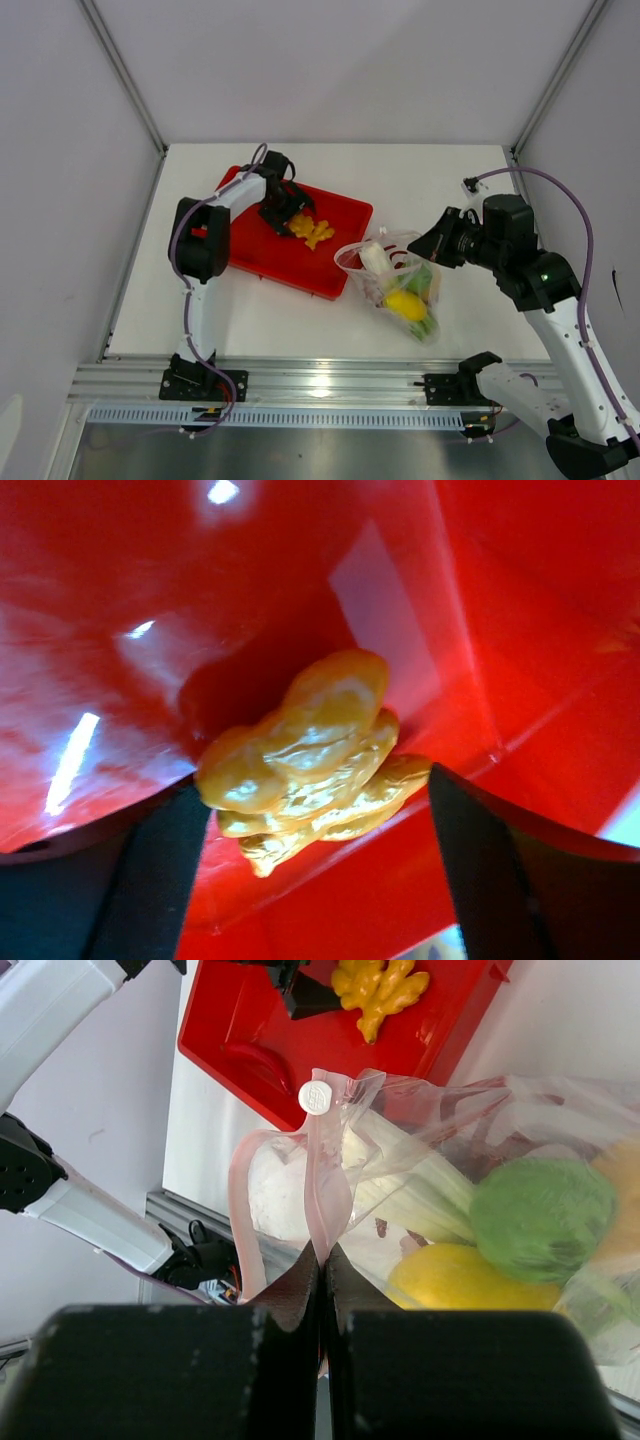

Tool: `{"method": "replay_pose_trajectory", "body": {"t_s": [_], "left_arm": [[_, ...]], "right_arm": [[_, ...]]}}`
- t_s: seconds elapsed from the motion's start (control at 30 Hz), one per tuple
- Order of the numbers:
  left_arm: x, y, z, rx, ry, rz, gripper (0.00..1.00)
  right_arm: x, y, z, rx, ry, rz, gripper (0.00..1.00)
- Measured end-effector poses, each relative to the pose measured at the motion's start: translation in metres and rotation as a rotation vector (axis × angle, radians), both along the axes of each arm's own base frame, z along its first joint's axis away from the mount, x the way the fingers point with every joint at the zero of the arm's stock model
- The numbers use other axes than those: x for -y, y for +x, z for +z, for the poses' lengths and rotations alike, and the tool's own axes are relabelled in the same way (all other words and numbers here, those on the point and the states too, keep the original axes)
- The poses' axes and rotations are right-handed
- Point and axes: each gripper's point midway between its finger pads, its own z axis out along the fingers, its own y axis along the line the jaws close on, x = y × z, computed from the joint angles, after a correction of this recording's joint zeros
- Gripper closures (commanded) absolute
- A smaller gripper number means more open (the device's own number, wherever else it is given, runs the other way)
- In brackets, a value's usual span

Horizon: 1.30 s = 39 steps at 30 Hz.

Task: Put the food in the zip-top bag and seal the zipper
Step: Pick up the fake vegetable from the bin.

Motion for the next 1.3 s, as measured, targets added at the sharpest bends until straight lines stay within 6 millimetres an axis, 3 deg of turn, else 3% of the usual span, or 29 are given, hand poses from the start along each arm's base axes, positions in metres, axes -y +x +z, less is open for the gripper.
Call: {"method": "replay_pose_trajectory", "body": {"t_s": [0.07,0.17,0.37,0.43,0.57,0.63,0.67,1.0,1.3], "left_arm": [[0.007,0.001,0.001,0.011,-0.036,-0.011,0.24],[0.014,0.004,0.003,0.034,-0.07,-0.031,0.32],[0.025,0.01,0.003,0.081,-0.087,-0.069,0.64],[0.029,0.012,0.006,0.099,-0.1,-0.083,0.67],[0.036,0.015,0.008,0.124,-0.114,-0.097,0.85],[0.039,0.016,0.008,0.132,-0.117,-0.103,0.89],[0.04,0.016,0.008,0.135,-0.119,-0.105,0.99],[0.048,0.015,0.005,0.187,-0.158,-0.122,0.99],[0.037,-0.022,0.012,0.215,-0.187,-0.123,0.99]], "right_arm": [[0.0,0.0,0.001,0.003,0.002,0.0,1.0],[0.0,-0.001,0.001,0.001,0.006,-0.002,1.0],[0.001,-0.002,0.003,0.005,0.008,-0.003,1.0],[0.001,-0.003,0.004,0.009,0.01,-0.003,1.0],[0.002,-0.004,0.005,0.015,0.012,-0.004,1.0],[0.002,-0.004,0.005,0.016,0.012,-0.005,1.0],[0.002,-0.004,0.005,0.016,0.012,-0.006,1.0],[0.003,-0.004,0.004,0.015,0.009,-0.01,1.0],[0.002,-0.004,0.0,0.003,0.011,-0.013,1.0]]}}
